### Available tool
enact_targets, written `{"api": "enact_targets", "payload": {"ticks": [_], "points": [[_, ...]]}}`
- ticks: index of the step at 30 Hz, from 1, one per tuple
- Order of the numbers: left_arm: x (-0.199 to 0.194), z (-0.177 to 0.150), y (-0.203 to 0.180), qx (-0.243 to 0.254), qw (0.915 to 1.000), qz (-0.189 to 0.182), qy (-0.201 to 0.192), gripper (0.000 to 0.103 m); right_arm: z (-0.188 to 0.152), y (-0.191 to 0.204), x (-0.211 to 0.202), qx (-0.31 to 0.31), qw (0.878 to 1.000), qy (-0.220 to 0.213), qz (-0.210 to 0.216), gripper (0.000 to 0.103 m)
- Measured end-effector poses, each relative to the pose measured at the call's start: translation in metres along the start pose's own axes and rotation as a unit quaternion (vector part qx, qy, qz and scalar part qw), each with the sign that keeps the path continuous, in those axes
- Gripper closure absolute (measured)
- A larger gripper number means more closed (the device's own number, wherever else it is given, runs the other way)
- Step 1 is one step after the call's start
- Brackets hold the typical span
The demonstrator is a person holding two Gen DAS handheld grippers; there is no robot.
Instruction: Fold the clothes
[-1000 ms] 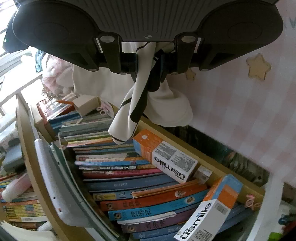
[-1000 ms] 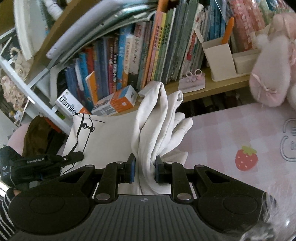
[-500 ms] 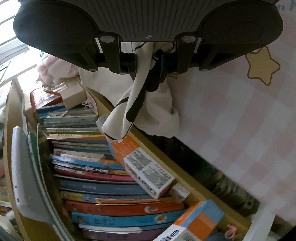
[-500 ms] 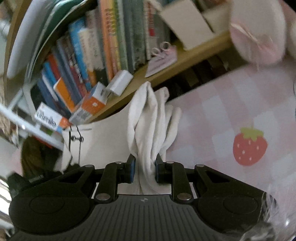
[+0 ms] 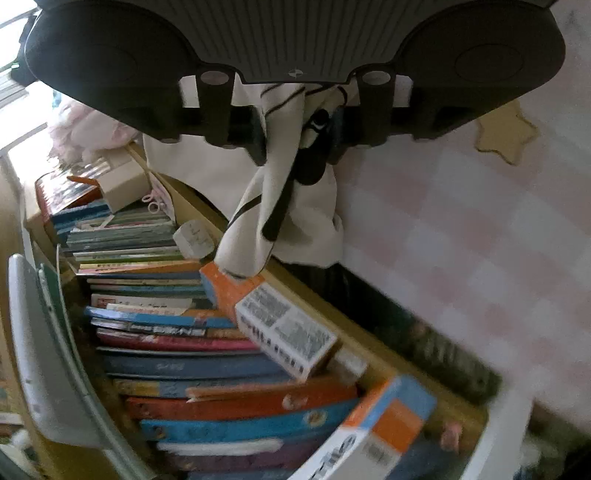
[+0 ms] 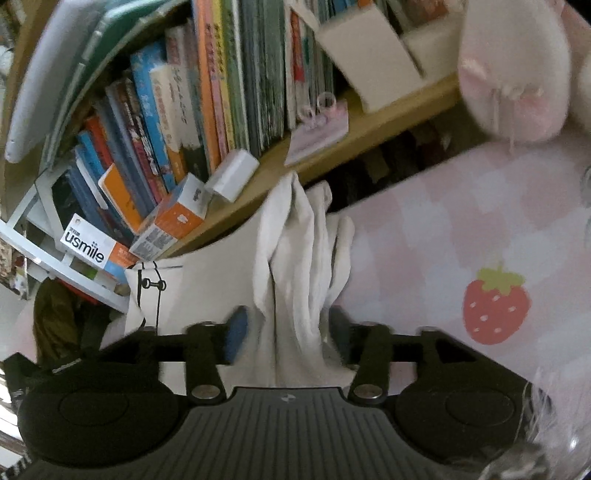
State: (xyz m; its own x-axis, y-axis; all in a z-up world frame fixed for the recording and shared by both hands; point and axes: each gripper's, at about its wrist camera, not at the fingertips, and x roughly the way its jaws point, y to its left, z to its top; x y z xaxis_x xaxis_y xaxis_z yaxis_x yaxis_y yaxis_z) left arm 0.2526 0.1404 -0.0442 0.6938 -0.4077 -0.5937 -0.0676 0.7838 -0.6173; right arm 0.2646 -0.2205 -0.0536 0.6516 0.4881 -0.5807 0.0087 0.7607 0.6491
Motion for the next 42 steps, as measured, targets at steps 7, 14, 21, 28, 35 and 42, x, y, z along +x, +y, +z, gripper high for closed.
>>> {"api": "enact_targets", "payload": {"ticks": [7, 14, 21, 28, 35, 42], "points": [[-0.052, -0.023, -0.028, 0.102, 0.9931, 0.044, -0.038, 0.040, -0.021, 0.028, -0.050, -0.063, 0.996, -0.044, -0.051, 0.037], [-0.094, -0.084, -0.059, 0.171, 0.9800, 0.083, -0.058, 0.023, -0.077, 0.052, -0.088, -0.166, 0.975, -0.083, -0.125, 0.019], [-0.104, -0.134, -0.068, 0.154, 0.9780, 0.137, -0.032, 0.017, -0.126, 0.070, -0.114, -0.237, 0.956, -0.070, -0.161, 0.003], [-0.127, -0.160, -0.085, 0.177, 0.9660, 0.173, -0.073, 0.009, -0.158, 0.074, -0.136, -0.254, 0.948, -0.077, -0.175, 0.003], [-0.134, -0.176, -0.100, 0.220, 0.9480, 0.210, -0.094, 0.004, -0.167, 0.073, -0.148, -0.240, 0.951, -0.083, -0.175, 0.001], [-0.136, -0.178, -0.100, 0.221, 0.9493, 0.205, -0.089, 0.003, -0.172, 0.071, -0.150, -0.238, 0.952, -0.076, -0.176, 0.000]]}}
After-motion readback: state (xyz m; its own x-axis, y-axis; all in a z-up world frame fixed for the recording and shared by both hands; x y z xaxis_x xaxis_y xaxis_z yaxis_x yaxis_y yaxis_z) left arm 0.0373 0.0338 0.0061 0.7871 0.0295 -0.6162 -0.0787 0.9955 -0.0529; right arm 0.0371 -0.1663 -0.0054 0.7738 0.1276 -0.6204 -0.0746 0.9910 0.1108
